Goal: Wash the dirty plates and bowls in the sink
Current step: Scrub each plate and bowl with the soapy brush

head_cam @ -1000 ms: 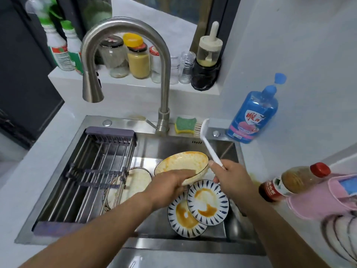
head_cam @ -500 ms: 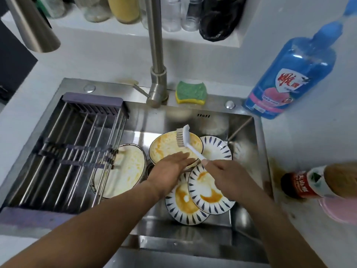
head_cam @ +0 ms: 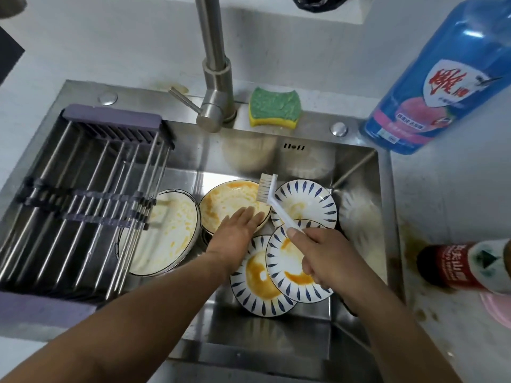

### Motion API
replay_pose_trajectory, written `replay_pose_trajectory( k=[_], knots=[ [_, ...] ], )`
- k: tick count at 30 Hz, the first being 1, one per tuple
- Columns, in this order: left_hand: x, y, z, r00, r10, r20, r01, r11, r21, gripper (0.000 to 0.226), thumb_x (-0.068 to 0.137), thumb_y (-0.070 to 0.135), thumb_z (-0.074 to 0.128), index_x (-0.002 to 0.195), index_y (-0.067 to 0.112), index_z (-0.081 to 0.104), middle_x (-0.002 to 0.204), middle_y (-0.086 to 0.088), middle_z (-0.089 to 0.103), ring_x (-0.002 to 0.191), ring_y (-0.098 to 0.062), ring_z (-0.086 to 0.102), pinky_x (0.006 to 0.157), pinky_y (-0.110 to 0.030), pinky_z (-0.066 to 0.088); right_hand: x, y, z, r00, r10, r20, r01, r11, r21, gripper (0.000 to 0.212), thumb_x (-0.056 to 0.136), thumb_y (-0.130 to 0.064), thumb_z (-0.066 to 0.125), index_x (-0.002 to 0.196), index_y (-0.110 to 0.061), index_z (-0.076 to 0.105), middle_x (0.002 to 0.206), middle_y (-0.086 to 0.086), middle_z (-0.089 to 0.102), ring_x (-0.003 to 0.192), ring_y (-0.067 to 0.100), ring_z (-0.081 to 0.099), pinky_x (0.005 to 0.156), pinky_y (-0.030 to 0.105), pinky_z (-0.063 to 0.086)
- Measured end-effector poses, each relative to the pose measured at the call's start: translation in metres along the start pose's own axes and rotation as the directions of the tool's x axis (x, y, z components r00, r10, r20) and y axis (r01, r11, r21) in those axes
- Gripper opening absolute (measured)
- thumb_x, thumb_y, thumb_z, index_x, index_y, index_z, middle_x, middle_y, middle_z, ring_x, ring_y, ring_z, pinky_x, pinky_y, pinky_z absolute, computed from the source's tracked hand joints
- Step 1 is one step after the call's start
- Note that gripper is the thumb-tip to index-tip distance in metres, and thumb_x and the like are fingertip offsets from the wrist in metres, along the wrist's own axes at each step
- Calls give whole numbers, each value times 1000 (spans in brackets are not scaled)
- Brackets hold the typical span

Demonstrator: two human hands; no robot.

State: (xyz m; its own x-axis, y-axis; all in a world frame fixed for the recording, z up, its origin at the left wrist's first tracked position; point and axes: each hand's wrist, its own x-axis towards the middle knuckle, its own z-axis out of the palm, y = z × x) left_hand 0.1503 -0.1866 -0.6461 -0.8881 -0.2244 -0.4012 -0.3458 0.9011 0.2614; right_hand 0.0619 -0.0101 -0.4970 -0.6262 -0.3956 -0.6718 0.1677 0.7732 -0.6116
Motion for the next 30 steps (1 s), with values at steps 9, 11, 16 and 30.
replay_pose_trajectory(
  k=[9, 11, 16, 30],
  knots=[
    [18, 8, 1, 993, -64, 94, 62, 998, 26, 89, 96, -9, 42, 163, 24, -5, 170, -7, -15, 157, -27, -13, 128, -47, 1, 2, 20, -3, 1000, 7, 6, -7, 1000, 22, 40, 100, -47, 54, 100, -10, 70, 61, 2, 57, 37, 4, 47, 42, 21, 38],
    [19, 3, -1, 986, -56, 154, 43, 995, 88, 88, 96, -10, 40, 163, 24, -7, 169, -8, -18, 156, -28, -16, 128, -48, 0, 3, 25, -4, 1000, 17, 11, -18, 999, 47, 38, 100, -45, 55, 104, -10, 70, 62, 3, 55, 37, 4, 46, 41, 22, 38],
    [17, -11, 3, 973, -48, 226, 11, 987, 163, 97, 95, -5, 52, 162, 28, -9, 169, -6, -19, 157, -26, -13, 128, -45, 4, 4, 31, -4, 1000, 21, 15, -22, 998, 63, 38, 100, -46, 55, 106, -12, 70, 63, 2, 54, 39, 5, 45, 42, 22, 38],
    [3, 47, -12, 927, -358, 112, 357, 750, -556, 26, 99, 32, 58, 113, 11, 55, 103, -9, 65, 96, -30, 61, 77, -32, 44, 2, 17, -20, 996, 85, -22, -78, 972, 220, 26, 104, -35, 54, 101, -13, 67, 92, 7, 68, 53, 12, 60, 49, 24, 48]
  ],
)
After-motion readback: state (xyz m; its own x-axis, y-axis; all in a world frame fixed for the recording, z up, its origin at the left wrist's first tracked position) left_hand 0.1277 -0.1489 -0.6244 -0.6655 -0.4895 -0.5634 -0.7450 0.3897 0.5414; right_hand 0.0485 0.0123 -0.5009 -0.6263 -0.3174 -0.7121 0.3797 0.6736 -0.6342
